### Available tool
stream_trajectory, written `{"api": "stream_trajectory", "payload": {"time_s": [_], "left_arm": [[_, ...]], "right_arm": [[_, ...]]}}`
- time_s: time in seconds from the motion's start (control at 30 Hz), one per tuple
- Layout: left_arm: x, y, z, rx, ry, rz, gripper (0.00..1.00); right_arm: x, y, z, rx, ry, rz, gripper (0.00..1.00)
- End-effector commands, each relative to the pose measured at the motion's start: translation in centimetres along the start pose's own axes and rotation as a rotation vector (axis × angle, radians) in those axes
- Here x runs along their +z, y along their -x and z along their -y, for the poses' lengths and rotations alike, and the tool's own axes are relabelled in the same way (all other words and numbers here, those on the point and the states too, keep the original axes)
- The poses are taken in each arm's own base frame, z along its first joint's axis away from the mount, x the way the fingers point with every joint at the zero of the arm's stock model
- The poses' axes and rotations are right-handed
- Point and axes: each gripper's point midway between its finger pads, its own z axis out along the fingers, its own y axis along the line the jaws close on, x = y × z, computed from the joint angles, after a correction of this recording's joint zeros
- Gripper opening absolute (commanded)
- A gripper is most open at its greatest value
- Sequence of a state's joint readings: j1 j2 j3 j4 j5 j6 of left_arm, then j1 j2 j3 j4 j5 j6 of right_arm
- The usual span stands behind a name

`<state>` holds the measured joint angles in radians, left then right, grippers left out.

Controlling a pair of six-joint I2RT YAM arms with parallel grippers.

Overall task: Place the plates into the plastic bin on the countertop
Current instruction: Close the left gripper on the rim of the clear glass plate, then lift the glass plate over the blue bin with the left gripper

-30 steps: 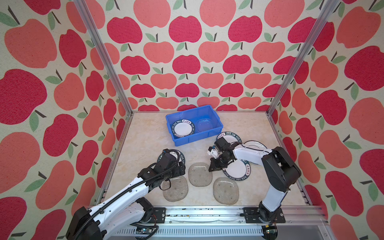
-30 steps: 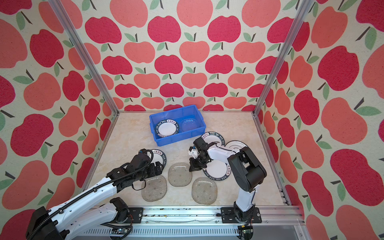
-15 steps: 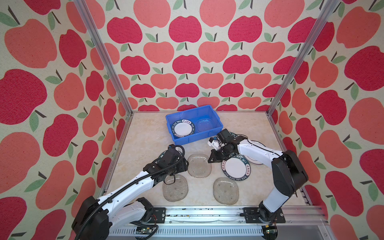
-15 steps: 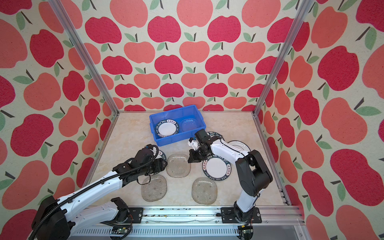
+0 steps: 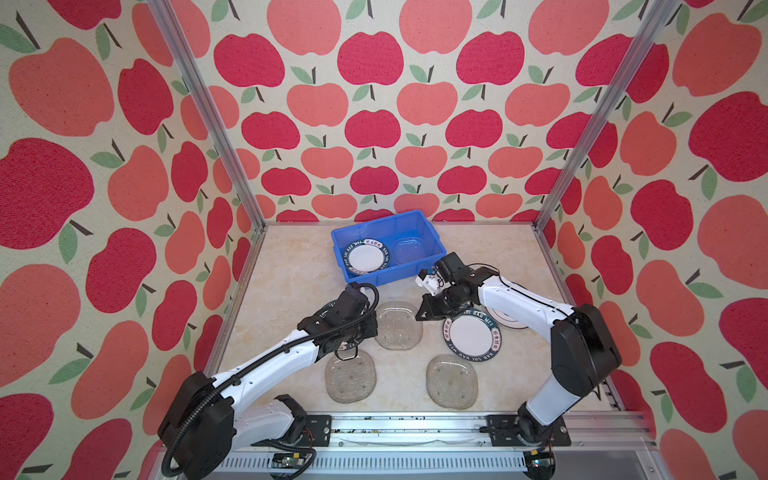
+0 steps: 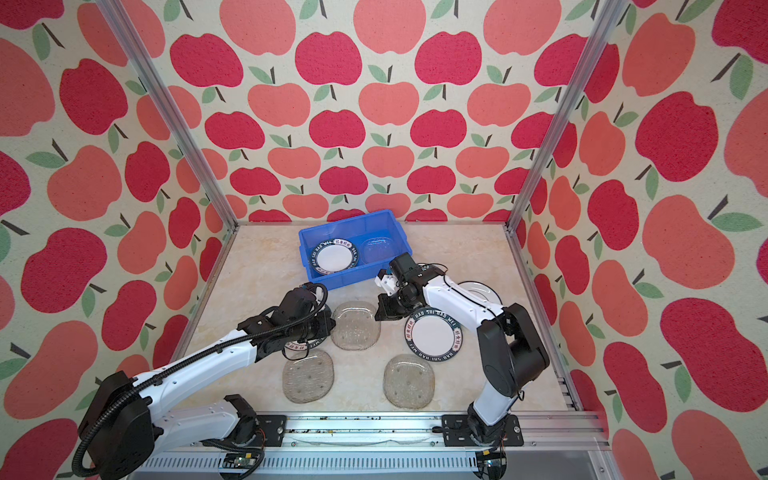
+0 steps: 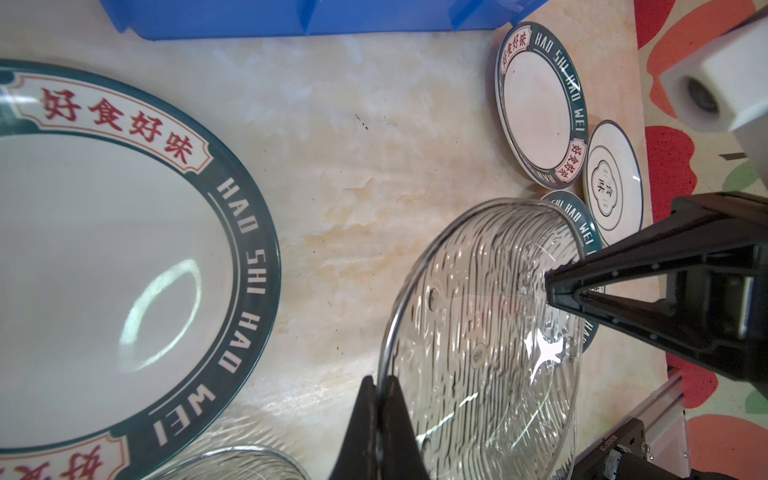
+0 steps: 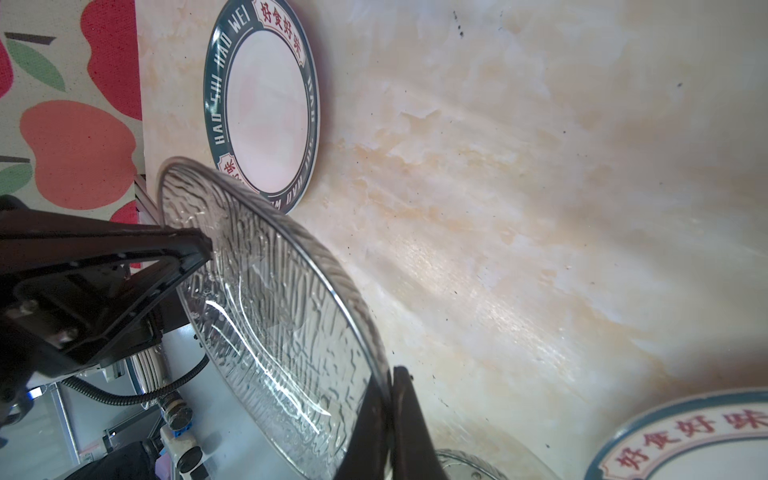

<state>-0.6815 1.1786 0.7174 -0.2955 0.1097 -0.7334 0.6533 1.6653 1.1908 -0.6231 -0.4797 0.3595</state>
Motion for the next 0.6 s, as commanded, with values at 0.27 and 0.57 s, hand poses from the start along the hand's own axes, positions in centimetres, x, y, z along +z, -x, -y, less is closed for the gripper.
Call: {"api": "stream_trajectory", "payload": {"time_s": [0.27, 0.57], "left_arm": [[-2.4, 6.3, 0.9, 0.012, 0.028, 0.1, 0.0], [-1.4, 17.2, 1.5, -0.039, 0.005, 0.23, 0.0]], "right_arm": [[-6.0, 3.8, 0.9, 0.034, -0.107, 0.18, 0.38], [-14.2, 7.1, 3.9, 0.182, -0.089, 0.498, 0.41]]}}
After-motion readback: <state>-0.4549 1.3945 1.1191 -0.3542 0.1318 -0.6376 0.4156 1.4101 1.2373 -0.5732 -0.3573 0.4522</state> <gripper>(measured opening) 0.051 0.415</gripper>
